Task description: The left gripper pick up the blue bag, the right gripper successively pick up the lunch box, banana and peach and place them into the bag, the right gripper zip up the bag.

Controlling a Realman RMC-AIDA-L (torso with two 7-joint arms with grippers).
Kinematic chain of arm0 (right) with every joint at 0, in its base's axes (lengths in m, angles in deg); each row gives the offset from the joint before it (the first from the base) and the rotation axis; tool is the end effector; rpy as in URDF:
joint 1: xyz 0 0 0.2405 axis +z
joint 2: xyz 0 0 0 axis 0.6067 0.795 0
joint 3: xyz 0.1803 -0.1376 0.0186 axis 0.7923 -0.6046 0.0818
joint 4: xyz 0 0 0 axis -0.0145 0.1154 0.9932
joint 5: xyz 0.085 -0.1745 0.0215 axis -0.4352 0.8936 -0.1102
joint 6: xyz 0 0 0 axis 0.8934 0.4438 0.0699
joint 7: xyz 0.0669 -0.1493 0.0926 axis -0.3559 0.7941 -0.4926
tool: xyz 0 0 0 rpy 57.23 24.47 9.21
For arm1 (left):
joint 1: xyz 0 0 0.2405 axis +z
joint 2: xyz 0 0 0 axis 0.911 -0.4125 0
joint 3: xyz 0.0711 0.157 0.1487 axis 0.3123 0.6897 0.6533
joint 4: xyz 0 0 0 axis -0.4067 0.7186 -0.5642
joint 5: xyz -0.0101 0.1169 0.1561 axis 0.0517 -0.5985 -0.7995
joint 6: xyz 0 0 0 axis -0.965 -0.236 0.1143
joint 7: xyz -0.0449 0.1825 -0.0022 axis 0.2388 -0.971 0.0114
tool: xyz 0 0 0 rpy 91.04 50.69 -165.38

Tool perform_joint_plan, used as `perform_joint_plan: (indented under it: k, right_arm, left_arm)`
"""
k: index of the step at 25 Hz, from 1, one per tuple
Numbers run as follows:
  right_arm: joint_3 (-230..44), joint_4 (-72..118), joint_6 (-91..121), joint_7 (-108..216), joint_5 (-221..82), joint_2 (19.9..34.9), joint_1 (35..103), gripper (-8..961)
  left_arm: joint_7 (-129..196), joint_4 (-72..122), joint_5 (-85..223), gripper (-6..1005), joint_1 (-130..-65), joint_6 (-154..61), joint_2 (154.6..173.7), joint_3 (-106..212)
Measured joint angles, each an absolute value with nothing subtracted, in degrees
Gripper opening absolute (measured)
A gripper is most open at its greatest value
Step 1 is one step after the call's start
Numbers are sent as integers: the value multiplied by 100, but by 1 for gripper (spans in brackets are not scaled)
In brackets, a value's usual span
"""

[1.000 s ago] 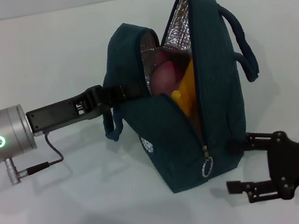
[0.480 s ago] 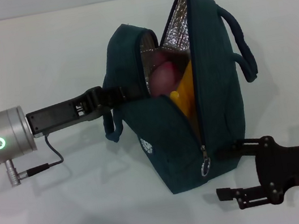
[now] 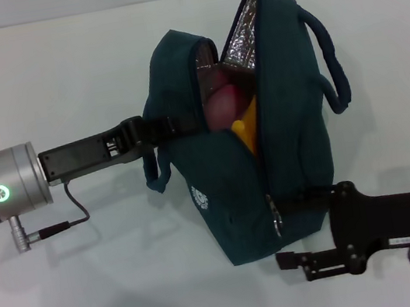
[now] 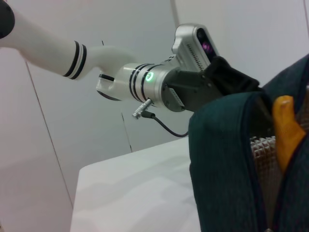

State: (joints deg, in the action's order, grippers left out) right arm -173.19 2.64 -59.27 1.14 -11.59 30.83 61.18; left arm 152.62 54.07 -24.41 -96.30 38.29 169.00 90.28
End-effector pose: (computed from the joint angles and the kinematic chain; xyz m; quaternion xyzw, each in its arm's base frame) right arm 0.2037 0.2513 -0.0927 -0.9504 0.1183 0.2829 0.0515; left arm -0.1869 0.3086 -0.0360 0.7701 0.5400 0.3374 0.0392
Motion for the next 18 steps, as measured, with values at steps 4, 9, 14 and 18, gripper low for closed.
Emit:
perform_joint_plan:
  k: [4,9,14,18]
  right_arm:
    - [-18083,214,-5607,180,-1700,3082,6204,785]
    - [-18182,211,-5564,203,-1793,3067,6190,784]
    - [-18051,220,-5576,221,-1798,3037,6158,785]
    - [-18023,243,-5554,241,-1798,3036,6179,783]
  left_arm:
    - [15262,5408,-2441,57,-9632,3833,16900,9029]
    - [15262,5408,-2441,58,-9604,3866,16889,9034]
    - [15262,5408,-2440,58,-9596,3866,16883,9037]
    - [15262,5407,-2441,59,-9608,3866,16882,9037]
